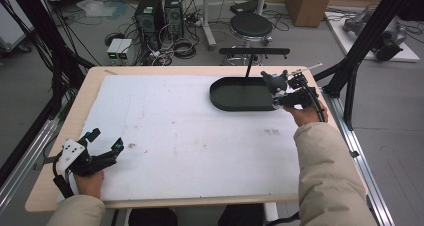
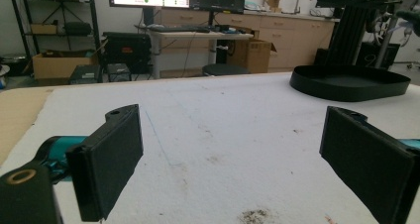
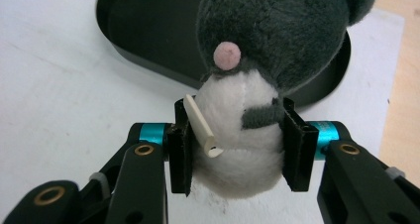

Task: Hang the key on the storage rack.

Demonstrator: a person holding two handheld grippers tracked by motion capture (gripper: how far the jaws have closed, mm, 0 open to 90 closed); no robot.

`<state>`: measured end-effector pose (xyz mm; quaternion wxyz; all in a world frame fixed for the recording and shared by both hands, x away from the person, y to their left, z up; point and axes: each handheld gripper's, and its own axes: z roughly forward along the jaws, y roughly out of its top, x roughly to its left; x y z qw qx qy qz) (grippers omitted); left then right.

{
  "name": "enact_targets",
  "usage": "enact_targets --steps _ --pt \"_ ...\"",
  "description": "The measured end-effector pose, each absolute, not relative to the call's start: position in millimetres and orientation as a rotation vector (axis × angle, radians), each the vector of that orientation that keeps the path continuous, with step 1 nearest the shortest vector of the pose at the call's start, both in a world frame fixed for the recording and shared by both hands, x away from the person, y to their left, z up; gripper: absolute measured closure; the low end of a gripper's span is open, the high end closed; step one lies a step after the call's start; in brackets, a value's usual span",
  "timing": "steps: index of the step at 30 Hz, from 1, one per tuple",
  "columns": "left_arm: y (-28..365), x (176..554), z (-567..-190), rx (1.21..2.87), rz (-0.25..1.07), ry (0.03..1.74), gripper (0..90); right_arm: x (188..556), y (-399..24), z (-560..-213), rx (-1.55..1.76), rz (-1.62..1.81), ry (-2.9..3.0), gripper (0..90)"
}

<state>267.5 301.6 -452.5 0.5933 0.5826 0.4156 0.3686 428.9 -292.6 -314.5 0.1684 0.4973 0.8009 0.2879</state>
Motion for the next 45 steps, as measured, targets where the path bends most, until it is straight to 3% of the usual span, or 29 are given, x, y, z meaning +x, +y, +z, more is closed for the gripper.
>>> enact_targets --steps 14,45 --pt "301.9 267.6 -452.5 1.353 0.856 0.971 9.9 448.9 -271.5 -288.7 1.343 0.86 2.259 56.4" --pt "302.6 268.1 -452.4 1.351 0.849 0.977 9.9 460.0 -253.9 -281.8 1.282 0.892 2.222 56.4"
